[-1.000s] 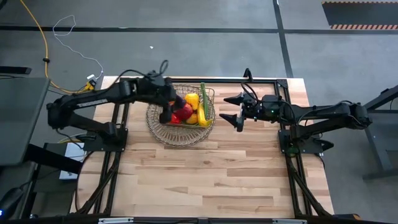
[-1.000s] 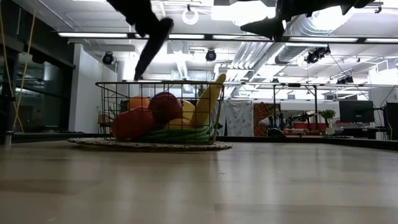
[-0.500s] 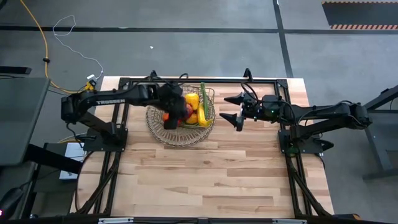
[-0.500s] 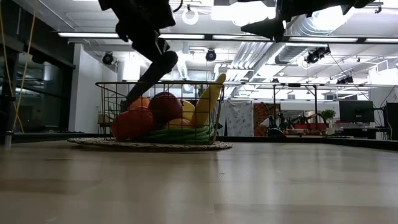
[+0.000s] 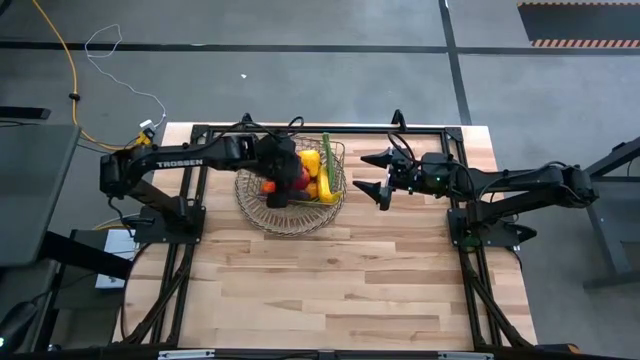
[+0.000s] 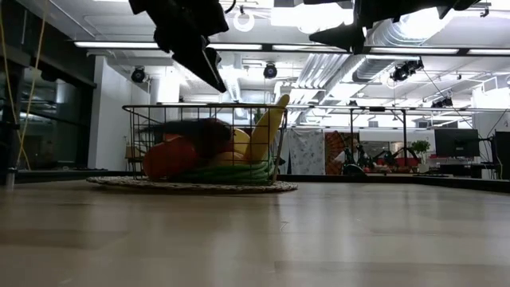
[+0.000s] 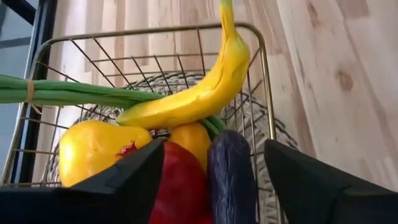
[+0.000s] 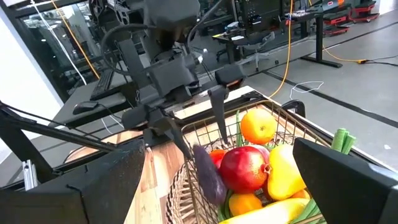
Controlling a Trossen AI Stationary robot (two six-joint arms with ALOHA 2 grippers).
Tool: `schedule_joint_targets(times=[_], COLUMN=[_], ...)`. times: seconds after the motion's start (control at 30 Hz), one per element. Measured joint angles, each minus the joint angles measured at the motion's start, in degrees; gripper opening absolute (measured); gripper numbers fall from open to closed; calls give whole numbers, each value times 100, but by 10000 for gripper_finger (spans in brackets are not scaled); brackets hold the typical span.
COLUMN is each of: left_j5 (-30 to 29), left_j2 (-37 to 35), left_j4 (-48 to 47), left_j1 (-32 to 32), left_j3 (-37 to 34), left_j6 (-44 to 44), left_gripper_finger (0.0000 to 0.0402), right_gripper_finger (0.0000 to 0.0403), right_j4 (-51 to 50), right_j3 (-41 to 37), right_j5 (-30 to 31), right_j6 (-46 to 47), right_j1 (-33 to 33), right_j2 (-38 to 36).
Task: Build produce basket
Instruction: Return to Home Position
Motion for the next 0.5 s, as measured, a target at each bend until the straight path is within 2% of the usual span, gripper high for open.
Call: schedule_joint_targets(times=[0.13,0.3,0.5], left_j5=[0,84,1053], left_j2=[-2,-12,-599], left_j4=[-254,-773,-145], left_j1=[0,2,76], left_j3=[419,1344,1580], left_j6=[-283,-769,-1654], left_gripper_finger=[294,302,292], right_gripper_finger=[399,399,399], right_j4=[4,51,121], right_j3=[1,2,2], right_j5=[0,0,-4], right_j6=[0,0,0], right_j1=[0,0,0], right_j2=[0,0,0])
